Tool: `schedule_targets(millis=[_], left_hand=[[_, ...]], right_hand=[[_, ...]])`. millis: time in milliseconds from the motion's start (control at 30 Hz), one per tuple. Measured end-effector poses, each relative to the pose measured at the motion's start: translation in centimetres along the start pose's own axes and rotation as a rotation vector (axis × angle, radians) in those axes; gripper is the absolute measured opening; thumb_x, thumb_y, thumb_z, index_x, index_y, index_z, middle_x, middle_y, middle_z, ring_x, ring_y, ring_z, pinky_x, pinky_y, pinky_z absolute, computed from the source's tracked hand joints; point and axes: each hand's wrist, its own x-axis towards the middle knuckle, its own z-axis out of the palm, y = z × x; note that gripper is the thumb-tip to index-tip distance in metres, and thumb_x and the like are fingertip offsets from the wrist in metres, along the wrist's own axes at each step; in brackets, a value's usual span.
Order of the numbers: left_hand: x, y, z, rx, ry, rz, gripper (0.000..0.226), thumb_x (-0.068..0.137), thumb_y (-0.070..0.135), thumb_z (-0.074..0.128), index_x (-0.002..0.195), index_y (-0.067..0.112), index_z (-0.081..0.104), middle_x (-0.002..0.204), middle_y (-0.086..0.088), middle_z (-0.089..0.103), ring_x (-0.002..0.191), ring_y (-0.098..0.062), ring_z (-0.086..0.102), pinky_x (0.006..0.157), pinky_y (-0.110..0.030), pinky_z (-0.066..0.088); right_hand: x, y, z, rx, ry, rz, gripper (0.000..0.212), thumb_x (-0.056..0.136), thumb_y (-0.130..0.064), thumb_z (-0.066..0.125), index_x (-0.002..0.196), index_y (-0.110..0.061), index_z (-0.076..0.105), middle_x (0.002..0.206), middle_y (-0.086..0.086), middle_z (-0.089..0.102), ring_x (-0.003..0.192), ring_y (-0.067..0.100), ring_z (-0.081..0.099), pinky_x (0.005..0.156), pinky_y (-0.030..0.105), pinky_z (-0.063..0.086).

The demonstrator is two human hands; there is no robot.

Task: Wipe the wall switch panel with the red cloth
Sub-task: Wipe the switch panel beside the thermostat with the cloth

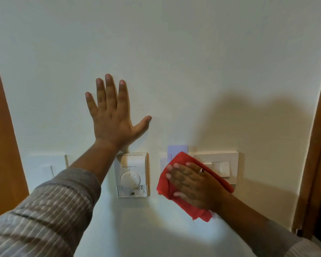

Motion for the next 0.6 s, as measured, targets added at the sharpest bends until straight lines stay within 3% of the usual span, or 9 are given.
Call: schedule_targets(millis=[100,200,333,433,600], left_hand=[[0.0,0.3,0.2,0.009,0.012,-0.007,0.11,0.086,0.084,0.032,0.162,0.009,0.005,0.169,-0.027,0.005,0.156,-0.048,0.004,0.122,-0.069,0.003],[0.0,0.3,0.3,0.011,0.026,-0.004,0.11,0.087,0.084,0.031,0.162,0.009,0.007,0.169,-0.027,0.006,0.156,-0.048,0.005,0.122,-0.069,0.004],[0.1,0.1,0.1,0.009,0.022,-0.001,0.11,0.086,0.085,0.032,0.162,0.008,0.008,0.169,-0.028,0.006,0.156,-0.048,0.005,0.122,-0.069,0.004],[0.1,0.0,0.0,0.004,0.013,0.007,0.111,0.086,0.085,0.032,0.162,0.009,0.006,0.169,-0.027,0.006,0.156,-0.048,0.004,0.122,-0.069,0.003],[0.2,0.1,0.2,0.008,0.039,-0.001,0.109,0.087,0.084,0.032,0.162,0.009,0.008,0.169,-0.028,0.008,0.156,-0.049,0.006,0.121,-0.07,0.004]], right_hand=[[2.1,0.2,0.0,-0.003,0.041,0.114,0.072,0.106,-0.048,0.041,0.16,-0.006,0.016,0.166,0.014,0.015,0.157,0.031,0.01,0.128,0.046,0.008],[4.6,-1.4,0.6,-0.065,-0.007,0.147,0.073,0.107,-0.051,0.034,0.16,-0.005,0.015,0.168,0.016,0.005,0.157,0.033,0.004,0.127,0.048,0.001],[4.4,-1.9,0.5,-0.119,-0.071,0.005,0.069,0.108,-0.047,0.03,0.159,-0.003,0.014,0.167,0.017,0.004,0.157,0.035,-0.004,0.127,0.048,-0.005],[2.4,-0.9,0.1,-0.07,-0.072,-0.132,0.066,0.109,-0.041,0.036,0.16,-0.005,0.016,0.167,0.014,0.007,0.157,0.032,-0.001,0.128,0.045,0.001],[2.2,0.8,-0.3,0.02,0.004,-0.046,0.07,0.106,-0.043,0.044,0.16,-0.007,0.019,0.166,0.013,0.015,0.157,0.029,0.01,0.128,0.044,0.011]])
